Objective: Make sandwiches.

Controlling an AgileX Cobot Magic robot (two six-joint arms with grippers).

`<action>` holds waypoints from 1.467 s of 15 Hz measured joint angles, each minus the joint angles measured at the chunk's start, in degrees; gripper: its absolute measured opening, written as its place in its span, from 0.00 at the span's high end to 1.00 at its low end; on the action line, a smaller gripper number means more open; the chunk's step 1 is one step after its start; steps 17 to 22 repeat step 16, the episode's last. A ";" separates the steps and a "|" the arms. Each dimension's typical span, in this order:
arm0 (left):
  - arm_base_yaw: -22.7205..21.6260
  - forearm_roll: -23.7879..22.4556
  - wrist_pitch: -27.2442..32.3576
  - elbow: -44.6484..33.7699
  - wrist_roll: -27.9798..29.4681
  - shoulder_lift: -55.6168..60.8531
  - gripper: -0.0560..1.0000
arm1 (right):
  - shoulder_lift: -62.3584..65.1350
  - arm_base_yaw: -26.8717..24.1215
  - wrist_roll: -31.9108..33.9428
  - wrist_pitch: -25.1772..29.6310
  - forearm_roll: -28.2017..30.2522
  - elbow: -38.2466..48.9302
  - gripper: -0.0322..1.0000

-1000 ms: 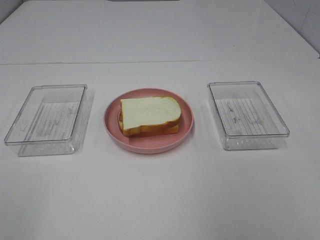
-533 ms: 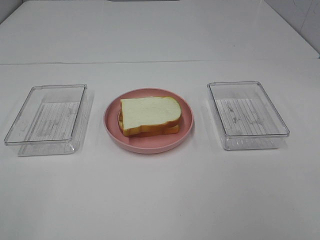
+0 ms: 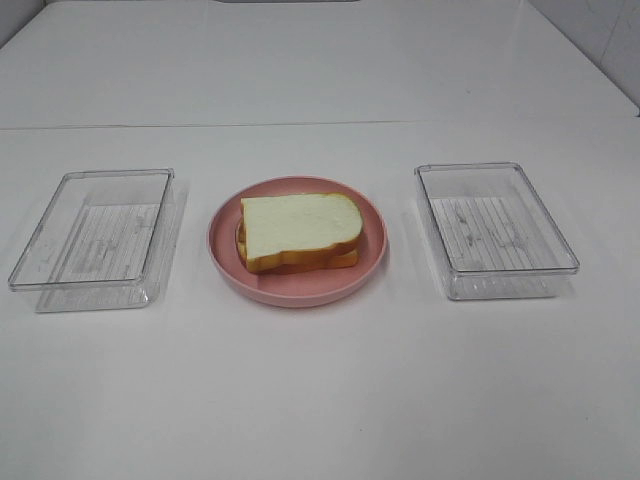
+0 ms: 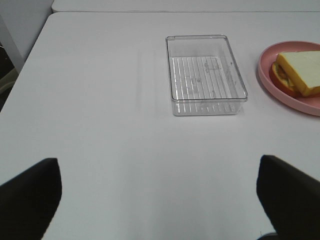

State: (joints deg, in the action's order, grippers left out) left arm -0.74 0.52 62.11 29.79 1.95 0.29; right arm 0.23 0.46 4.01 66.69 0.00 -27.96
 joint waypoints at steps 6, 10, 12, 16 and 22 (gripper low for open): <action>0.00 0.00 0.00 0.00 0.00 0.00 0.02 | 0.00 0.00 1.20 -2.58 1.83 1.95 0.11; 0.00 0.00 0.00 0.00 0.00 0.00 0.02 | 0.00 0.00 1.20 -2.58 1.83 1.95 0.11; 0.00 0.00 0.00 0.00 0.00 0.00 0.02 | 0.00 0.00 1.20 -2.58 1.83 1.95 0.11; 0.00 0.00 0.00 0.00 0.00 0.00 0.02 | 0.00 0.00 1.20 -2.58 1.83 1.95 0.11; 0.00 0.00 0.00 0.00 0.00 0.00 0.02 | 0.00 0.00 1.20 -2.58 1.83 1.95 0.11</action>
